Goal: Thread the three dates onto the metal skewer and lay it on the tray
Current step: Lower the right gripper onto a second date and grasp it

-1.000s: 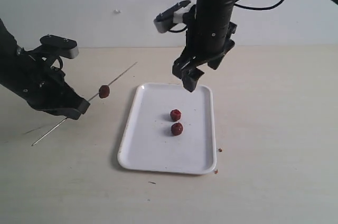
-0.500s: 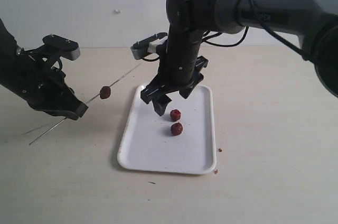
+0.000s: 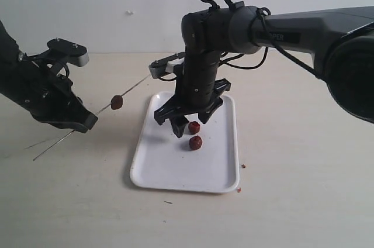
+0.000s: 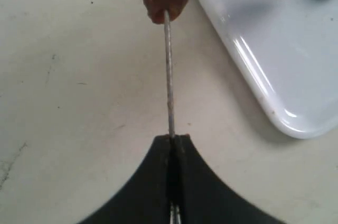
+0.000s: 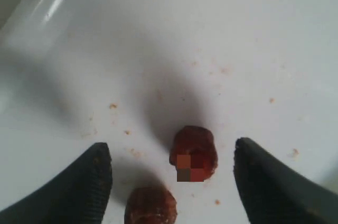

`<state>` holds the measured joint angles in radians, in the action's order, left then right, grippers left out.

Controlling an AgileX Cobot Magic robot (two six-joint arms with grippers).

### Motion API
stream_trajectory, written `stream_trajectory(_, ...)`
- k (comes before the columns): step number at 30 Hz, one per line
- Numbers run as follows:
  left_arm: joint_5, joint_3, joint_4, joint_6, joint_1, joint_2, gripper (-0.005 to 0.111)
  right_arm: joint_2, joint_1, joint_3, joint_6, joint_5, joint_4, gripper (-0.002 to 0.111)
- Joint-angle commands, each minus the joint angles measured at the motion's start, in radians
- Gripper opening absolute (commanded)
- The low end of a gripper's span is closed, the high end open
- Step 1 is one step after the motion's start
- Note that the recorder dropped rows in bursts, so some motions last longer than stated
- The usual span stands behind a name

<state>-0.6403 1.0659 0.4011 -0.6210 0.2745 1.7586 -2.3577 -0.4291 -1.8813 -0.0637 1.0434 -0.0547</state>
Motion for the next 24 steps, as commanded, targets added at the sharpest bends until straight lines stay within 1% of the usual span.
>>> stream_trajectory(1,0.005,0.008,0.02,-0.004,-0.002,-0.003,0.0,0.002,-0.002,0.0,0.022,-0.026,0.006,0.06)
stream_trajectory(5,0.005,0.008,0.024,-0.004,-0.002,-0.003,0.0,0.002,-0.002,0.0,0.024,-0.033,0.008,0.058)
stream_trajectory(15,0.005,0.008,0.028,-0.004,-0.002,-0.003,0.0,-0.038,-0.002,0.0,0.047,-0.04,0.012,0.058)
stream_trajectory(16,0.005,0.008,0.028,-0.004,-0.002,-0.003,0.0,-0.038,-0.002,0.0,0.05,-0.04,0.012,0.056)
stream_trajectory(17,0.005,0.008,0.028,-0.004,-0.002,-0.003,0.0,-0.038,-0.002,0.0,0.05,-0.04,0.012,0.054)
stream_trajectory(19,0.005,0.008,0.028,-0.004,-0.002,-0.003,0.0,-0.038,-0.002,0.0,0.064,-0.04,0.012,0.039)
stream_trajectory(21,0.005,0.008,0.03,-0.004,-0.002,-0.003,0.0,-0.038,-0.002,0.0,0.064,-0.04,0.012,0.029)
stream_trajectory(24,0.005,0.008,0.031,-0.004,-0.002,-0.003,0.0,-0.038,-0.002,0.0,0.064,-0.038,0.012,0.018)
